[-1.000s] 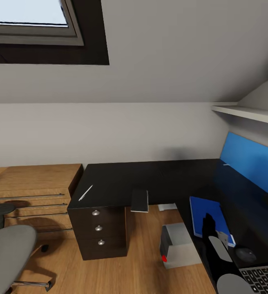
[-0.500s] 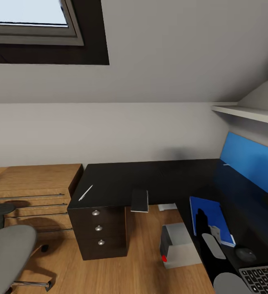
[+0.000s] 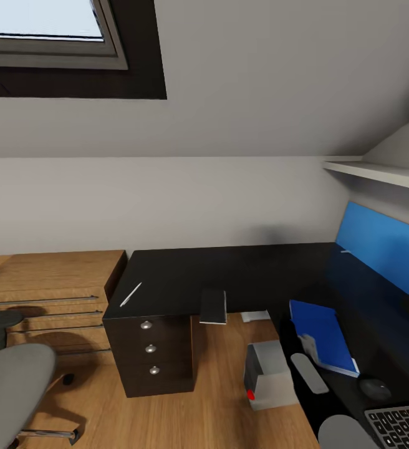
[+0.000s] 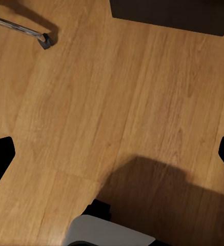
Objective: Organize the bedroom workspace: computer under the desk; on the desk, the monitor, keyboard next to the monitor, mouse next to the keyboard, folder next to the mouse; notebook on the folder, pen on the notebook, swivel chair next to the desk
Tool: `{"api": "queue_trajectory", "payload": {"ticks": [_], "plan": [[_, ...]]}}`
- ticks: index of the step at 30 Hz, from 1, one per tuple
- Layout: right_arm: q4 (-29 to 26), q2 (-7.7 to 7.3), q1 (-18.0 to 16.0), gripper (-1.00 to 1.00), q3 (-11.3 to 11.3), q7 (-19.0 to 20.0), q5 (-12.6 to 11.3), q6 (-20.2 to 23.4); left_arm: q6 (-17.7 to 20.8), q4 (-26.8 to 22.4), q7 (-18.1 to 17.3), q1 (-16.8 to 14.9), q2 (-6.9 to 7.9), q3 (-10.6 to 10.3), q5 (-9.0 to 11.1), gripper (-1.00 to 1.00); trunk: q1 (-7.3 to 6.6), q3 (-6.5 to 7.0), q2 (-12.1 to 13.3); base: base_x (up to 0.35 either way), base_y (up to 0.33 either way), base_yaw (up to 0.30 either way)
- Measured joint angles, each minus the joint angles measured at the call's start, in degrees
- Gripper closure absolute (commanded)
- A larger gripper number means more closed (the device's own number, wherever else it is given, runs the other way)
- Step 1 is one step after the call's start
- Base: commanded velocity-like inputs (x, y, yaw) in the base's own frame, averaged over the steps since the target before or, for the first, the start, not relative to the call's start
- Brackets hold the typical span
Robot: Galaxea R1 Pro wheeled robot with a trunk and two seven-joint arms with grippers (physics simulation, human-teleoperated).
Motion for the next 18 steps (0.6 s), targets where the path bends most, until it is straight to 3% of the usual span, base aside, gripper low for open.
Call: {"api": "queue_trajectory", "payload": {"ticks": [2, 3, 5, 8, 11, 18], "plan": [[0.2, 0.08, 0.0, -1.0, 2.0, 0.0, 0.0, 0.0, 0.0, 0.0, 0.0, 0.0, 0.0, 0.0, 0.0, -1.0, 0.0, 0.0, 0.0, 0.0, 0.0, 0.0], [0.7, 0.34, 0.0, -1.0, 5.4, 0.0, -0.3, 0.0, 0.0, 0.0, 0.0, 0.0, 0.0, 0.0, 0.0, -1.0, 0.0, 0.0, 0.0, 0.0, 0.0, 0.0], [0.9, 0.63, 0.0, -1.0, 7.8, 0.1, -0.1, 0.2, 0.0, 0.0, 0.0, 0.0, 0.0, 0.0, 0.0, -1.0, 0.0, 0.0, 0.0, 0.0, 0.0, 0.0], [1.2, 0.9, 0.0, -1.0, 13.1, 0.1, -0.1, 0.3, 0.0, -0.1, 0.0, 0.0, 0.0, 0.0, 0.0, -1.0, 0.0, 0.0, 0.0, 0.0, 0.0, 0.0], [1.2, 1.04, 0.0, -1.0, 16.0, 0.2, -0.2, 0.4, 0.0, -0.1, 0.0, 0.0, -0.07, 0.0, 0.0, -1.0, 0.0, 0.0, 0.0, 0.0, 0.0, 0.0], [1.0, 1.23, 0.0, -1.0, 17.1, 2.0, -0.6, 0.4, 0.0, -0.1, 0.0, 0.0, -0.17, 0.0, 0.0, -1.0, 0.0, 0.0, 0.0, 0.0, 0.0, 0.0]]}}
